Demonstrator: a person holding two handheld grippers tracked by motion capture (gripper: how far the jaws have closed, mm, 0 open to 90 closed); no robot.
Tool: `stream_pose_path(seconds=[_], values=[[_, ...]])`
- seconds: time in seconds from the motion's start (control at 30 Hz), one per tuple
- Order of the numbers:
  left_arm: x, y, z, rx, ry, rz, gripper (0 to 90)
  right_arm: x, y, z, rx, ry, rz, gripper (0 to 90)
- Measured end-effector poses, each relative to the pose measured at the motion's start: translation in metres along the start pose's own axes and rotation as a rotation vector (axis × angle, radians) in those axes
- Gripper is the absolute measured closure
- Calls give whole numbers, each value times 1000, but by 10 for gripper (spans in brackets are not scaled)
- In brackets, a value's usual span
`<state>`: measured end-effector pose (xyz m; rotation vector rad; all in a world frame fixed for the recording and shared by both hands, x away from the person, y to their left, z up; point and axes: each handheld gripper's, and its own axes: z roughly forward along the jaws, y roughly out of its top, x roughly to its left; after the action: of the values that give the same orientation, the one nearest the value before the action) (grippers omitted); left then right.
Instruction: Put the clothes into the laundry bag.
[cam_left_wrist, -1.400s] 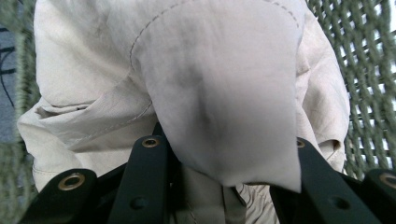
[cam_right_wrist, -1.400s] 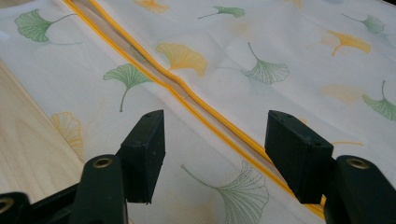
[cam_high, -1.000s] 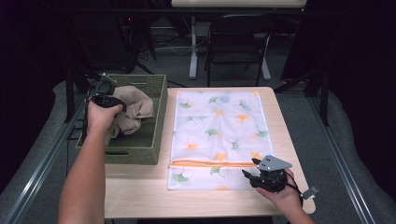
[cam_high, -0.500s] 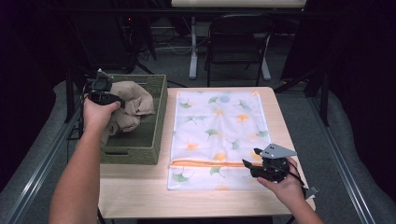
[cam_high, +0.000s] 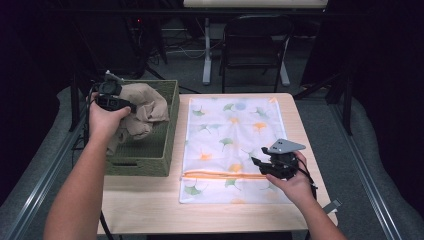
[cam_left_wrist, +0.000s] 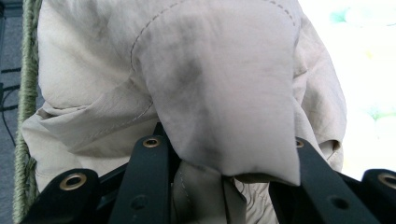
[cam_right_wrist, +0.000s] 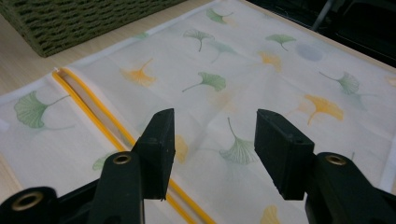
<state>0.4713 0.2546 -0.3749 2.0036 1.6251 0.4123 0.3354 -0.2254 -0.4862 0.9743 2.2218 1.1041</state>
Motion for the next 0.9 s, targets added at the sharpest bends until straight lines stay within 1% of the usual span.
stream_pose_path(seconds=[0.07,0.17,0.23,0.33,0.37,0.47,0.57,0.6,0.7,0.8,0.9], values=[[-3,1,-3,-5,-6,4,680,-2,5,5,-2,9,-1,498],[-6,1,-5,-6,-14,7,680,-3,11,13,-15,35,5,526],[-8,0,-6,-8,-13,9,680,-4,12,18,-15,53,3,559],[-11,-1,-9,-12,-14,12,680,-4,11,26,3,74,-17,598],[-11,-1,-10,-8,-17,13,680,-3,10,29,6,76,-25,618],[-14,-2,-13,-11,-15,12,680,-1,4,37,11,101,-24,658],[-17,-4,-16,-15,-18,13,680,3,-3,47,53,112,-47,679],[-18,-4,-18,-14,-17,20,680,4,-6,49,53,114,-54,689],[-21,-6,-22,-23,-21,25,681,6,-14,55,82,132,-52,711],[-23,-6,-26,-20,-28,41,681,7,-21,60,102,142,-59,717],[-27,-7,-28,-20,-32,43,682,9,-27,63,118,145,-58,715]])
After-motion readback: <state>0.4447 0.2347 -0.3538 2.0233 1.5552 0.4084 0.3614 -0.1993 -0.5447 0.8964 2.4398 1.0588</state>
